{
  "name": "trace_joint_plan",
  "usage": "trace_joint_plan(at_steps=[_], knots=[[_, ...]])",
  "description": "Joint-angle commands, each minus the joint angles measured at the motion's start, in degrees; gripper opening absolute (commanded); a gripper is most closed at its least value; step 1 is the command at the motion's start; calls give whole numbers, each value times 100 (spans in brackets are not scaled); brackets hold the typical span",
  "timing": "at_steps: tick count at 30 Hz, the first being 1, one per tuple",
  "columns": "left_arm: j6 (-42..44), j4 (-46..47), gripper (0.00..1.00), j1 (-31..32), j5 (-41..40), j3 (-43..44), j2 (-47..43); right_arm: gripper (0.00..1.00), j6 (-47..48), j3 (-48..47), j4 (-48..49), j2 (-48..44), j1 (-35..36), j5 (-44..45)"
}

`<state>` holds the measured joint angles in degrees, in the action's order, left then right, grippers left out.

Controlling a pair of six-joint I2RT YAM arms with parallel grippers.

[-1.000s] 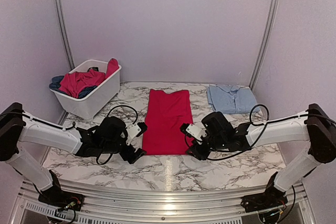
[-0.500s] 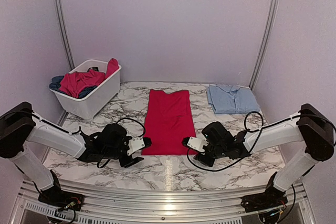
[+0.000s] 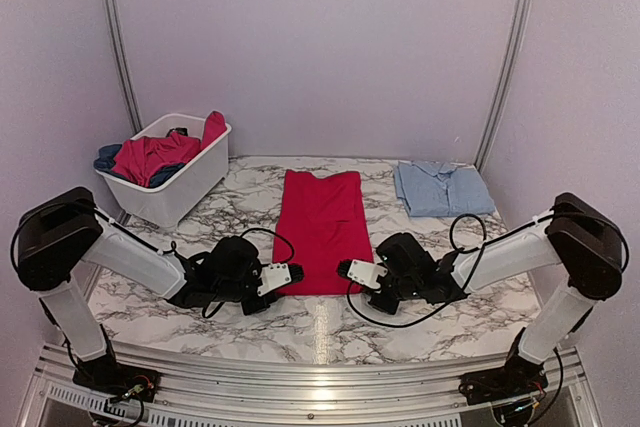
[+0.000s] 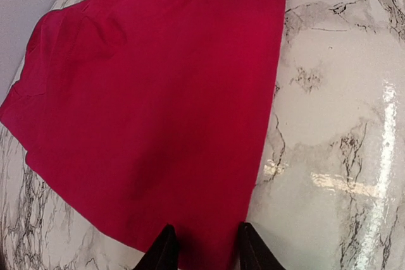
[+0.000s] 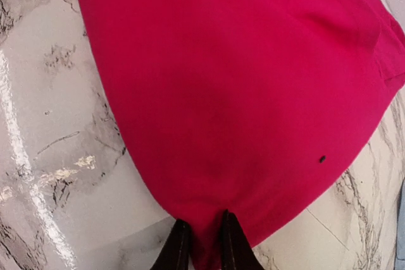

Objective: Fold and stack the mixed laundry pile
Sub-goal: Pick up the 2/3-rectangle-folded T-shirt from the center of the board.

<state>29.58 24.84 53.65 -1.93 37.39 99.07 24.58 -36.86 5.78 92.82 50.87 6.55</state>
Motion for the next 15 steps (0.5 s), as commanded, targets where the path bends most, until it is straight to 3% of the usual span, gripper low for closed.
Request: trace_joint_plan(at_steps=[1, 9, 15], knots=[[117, -102, 31, 23, -131, 58, 213, 9, 18, -114, -406, 421, 32, 115], [103, -136, 0, 58, -386, -23, 71, 0, -95, -235, -545, 368, 153, 183], [102, -887, 0, 596, -728, 227, -409, 0, -427, -501, -1091, -62, 774, 420]])
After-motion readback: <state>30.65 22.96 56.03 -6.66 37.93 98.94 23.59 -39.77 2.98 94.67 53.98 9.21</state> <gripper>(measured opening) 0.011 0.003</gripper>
